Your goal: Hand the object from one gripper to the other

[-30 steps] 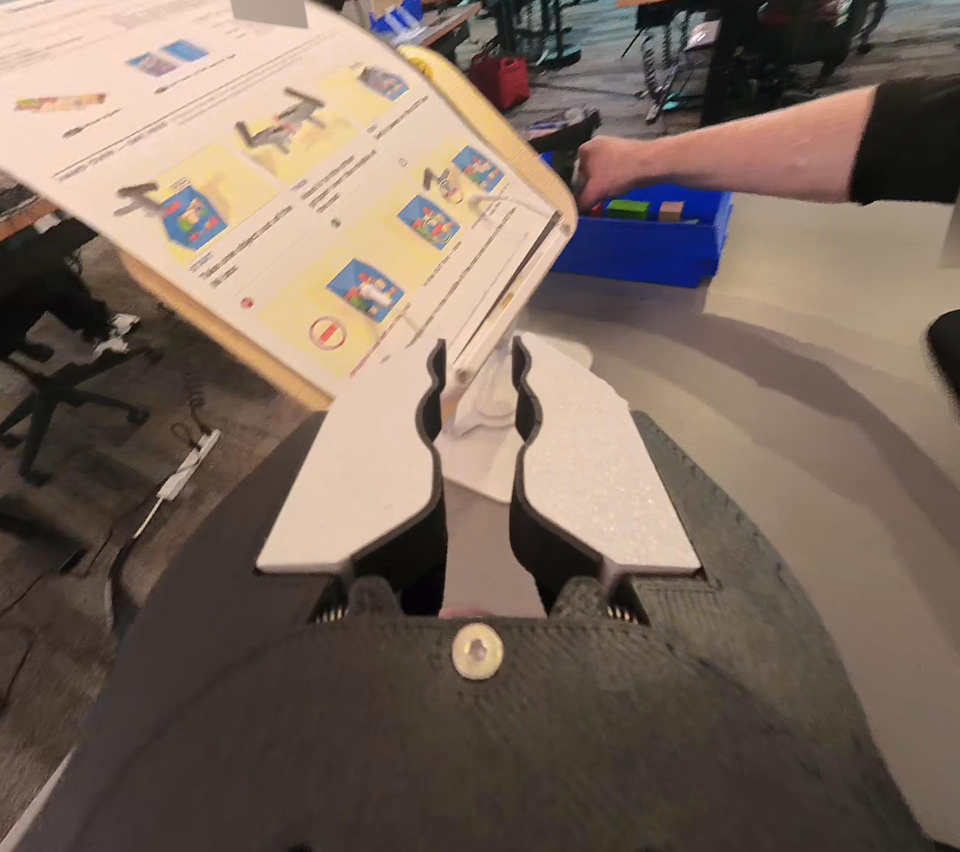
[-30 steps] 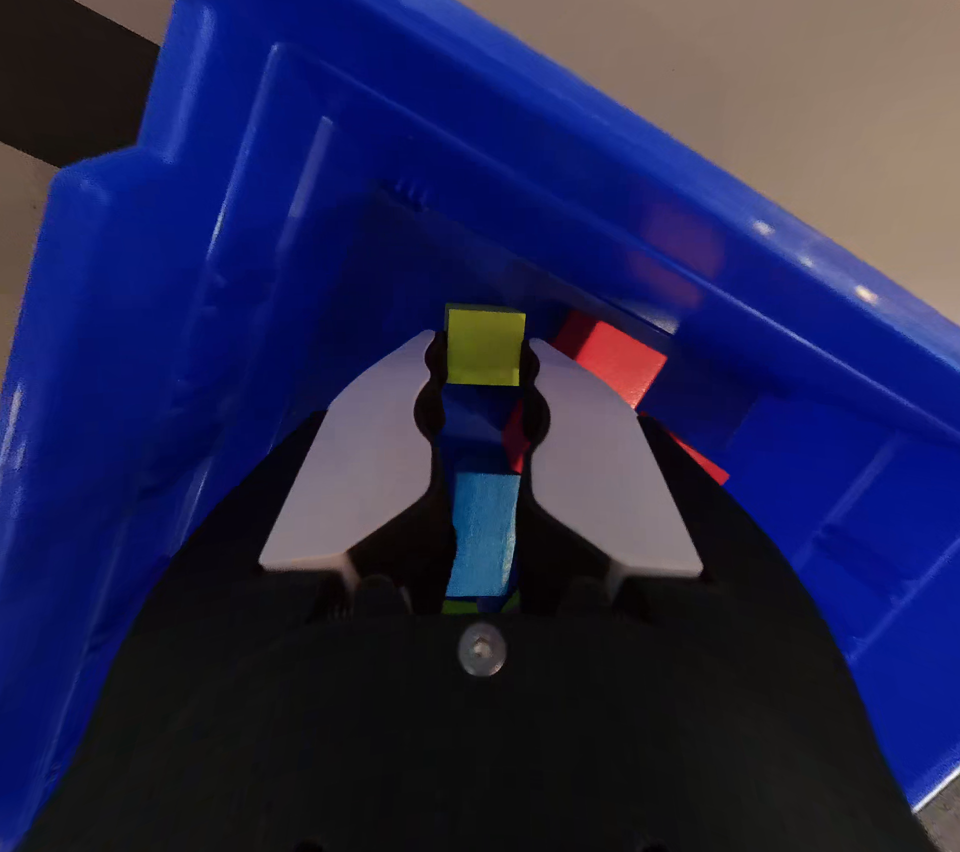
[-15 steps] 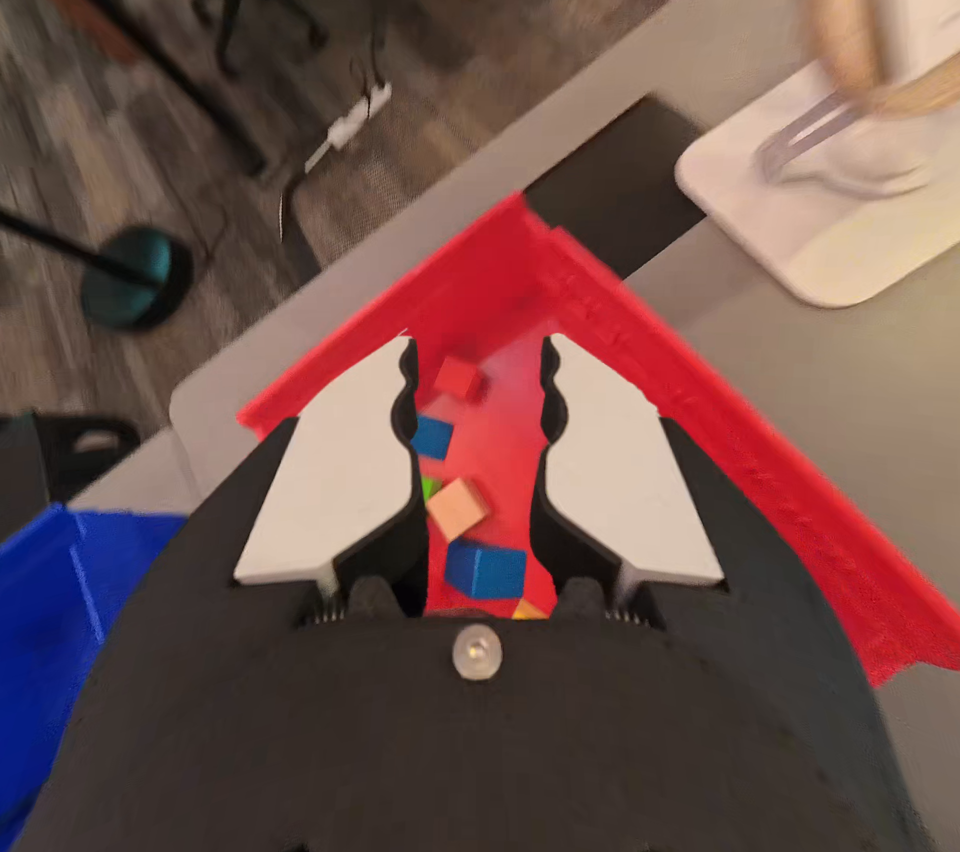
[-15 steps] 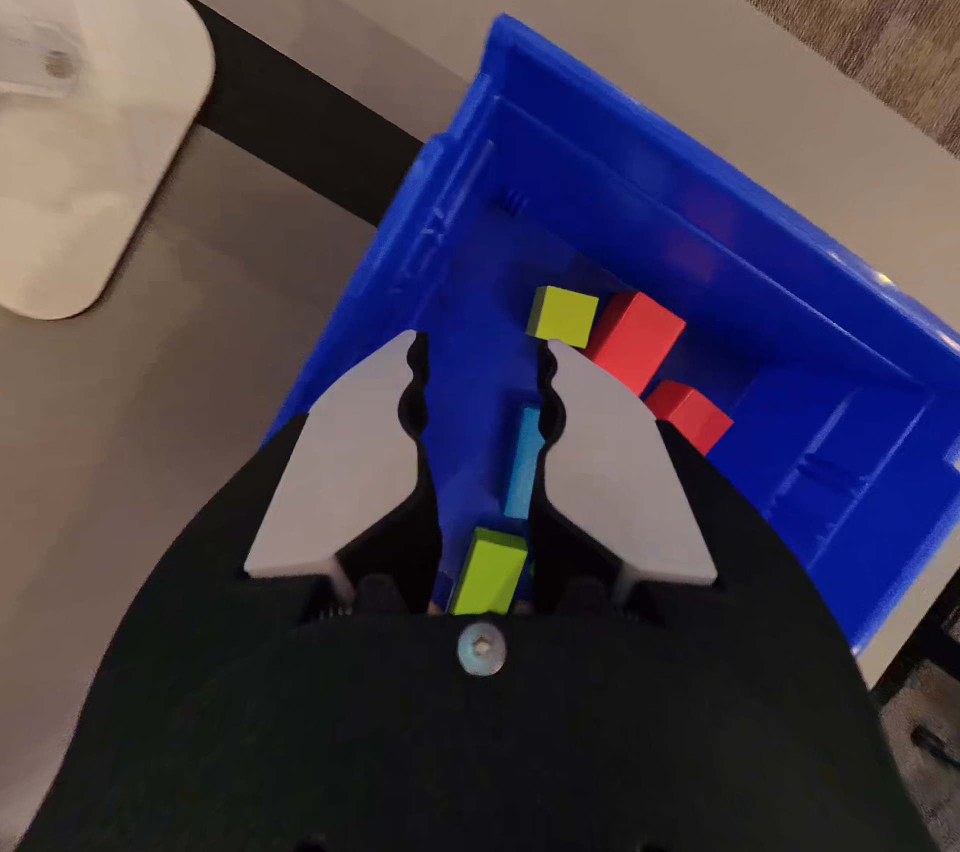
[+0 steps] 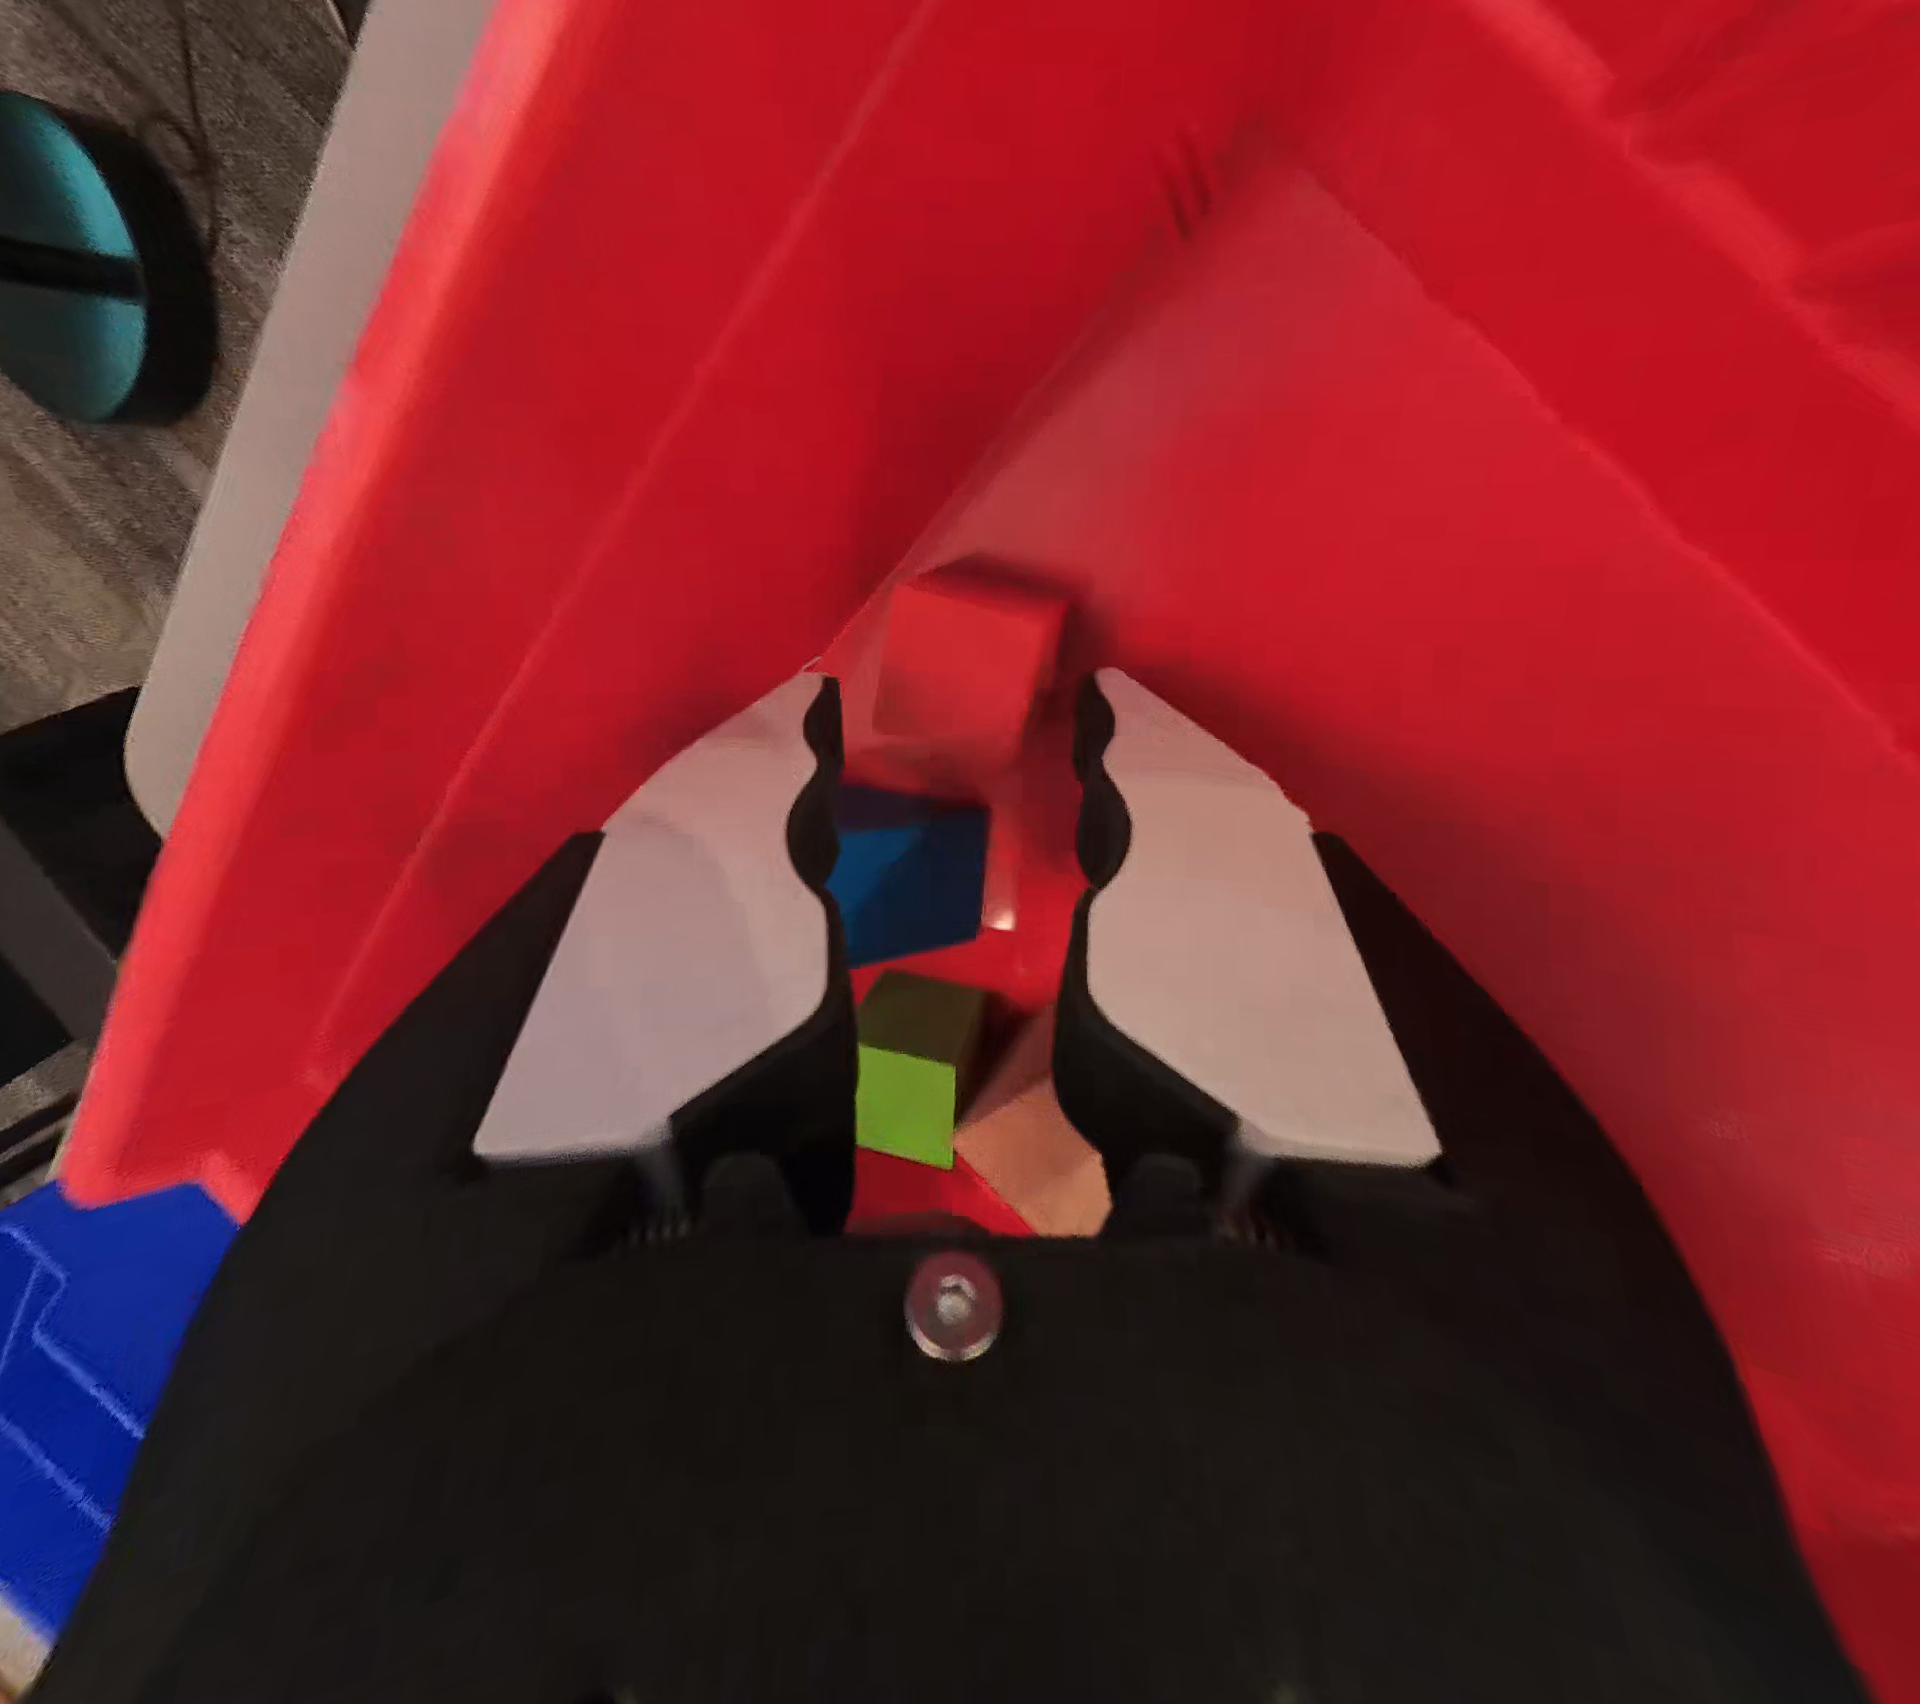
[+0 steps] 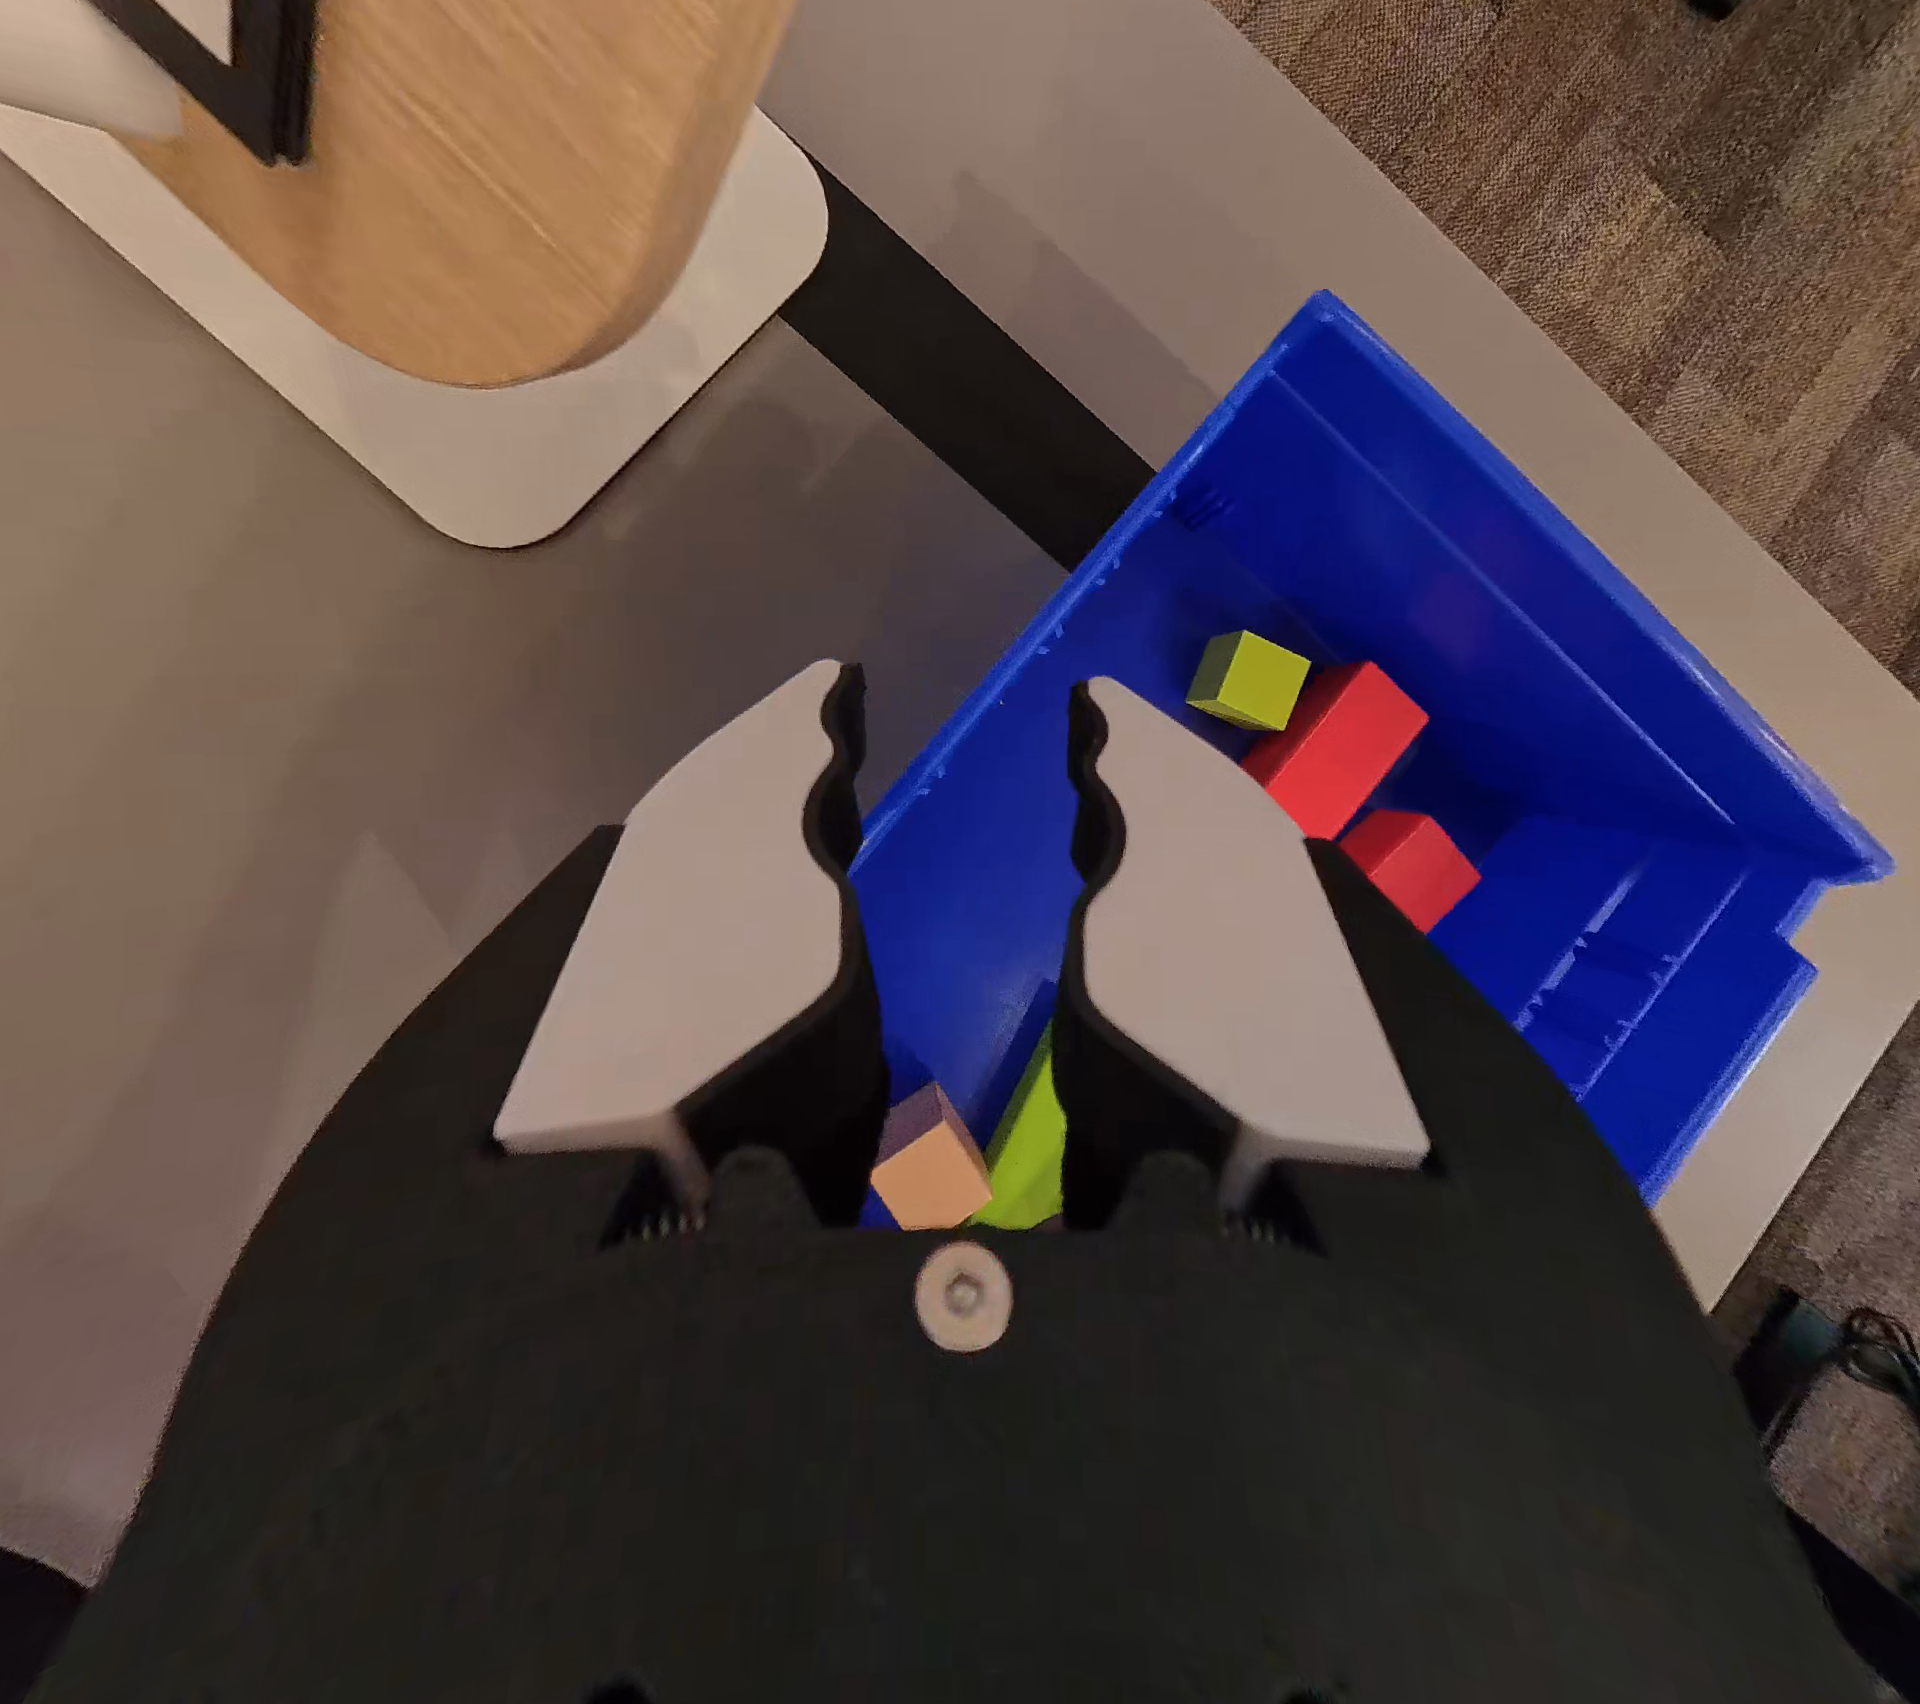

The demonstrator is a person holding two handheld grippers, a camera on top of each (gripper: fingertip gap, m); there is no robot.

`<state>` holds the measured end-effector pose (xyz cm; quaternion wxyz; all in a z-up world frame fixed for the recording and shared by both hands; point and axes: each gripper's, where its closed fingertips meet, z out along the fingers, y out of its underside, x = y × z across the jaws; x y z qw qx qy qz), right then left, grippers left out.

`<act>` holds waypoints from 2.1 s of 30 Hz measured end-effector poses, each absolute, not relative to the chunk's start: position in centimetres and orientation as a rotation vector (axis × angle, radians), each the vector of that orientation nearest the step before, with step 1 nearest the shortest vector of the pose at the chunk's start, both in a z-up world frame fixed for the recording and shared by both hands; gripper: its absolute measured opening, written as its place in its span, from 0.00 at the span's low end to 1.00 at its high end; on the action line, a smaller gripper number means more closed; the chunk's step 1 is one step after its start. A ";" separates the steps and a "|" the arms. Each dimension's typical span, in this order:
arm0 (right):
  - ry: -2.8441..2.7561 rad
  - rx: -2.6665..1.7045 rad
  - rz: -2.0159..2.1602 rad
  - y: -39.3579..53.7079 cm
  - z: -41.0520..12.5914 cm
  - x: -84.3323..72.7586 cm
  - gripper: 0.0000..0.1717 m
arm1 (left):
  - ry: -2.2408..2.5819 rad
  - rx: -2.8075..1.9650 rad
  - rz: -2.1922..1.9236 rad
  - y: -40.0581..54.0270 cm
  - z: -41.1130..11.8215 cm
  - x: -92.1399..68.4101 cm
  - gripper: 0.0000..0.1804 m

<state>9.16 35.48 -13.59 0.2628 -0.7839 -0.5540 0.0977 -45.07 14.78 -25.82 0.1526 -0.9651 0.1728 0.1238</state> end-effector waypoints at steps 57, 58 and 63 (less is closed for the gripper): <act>-1.540 -2.493 0.105 38.4 -19.1 14.8 0.14 | 0.661 -1.498 -0.311 12.5 3.8 -16.2 0.12; -1.543 -2.502 0.095 39.0 -19.8 14.7 0.14 | 0.663 -1.511 -0.291 12.6 3.6 -16.4 0.12; -1.534 -2.574 0.040 41.1 -22.5 14.6 0.14 | 0.672 -1.558 -0.244 13.1 2.6 -17.1 0.13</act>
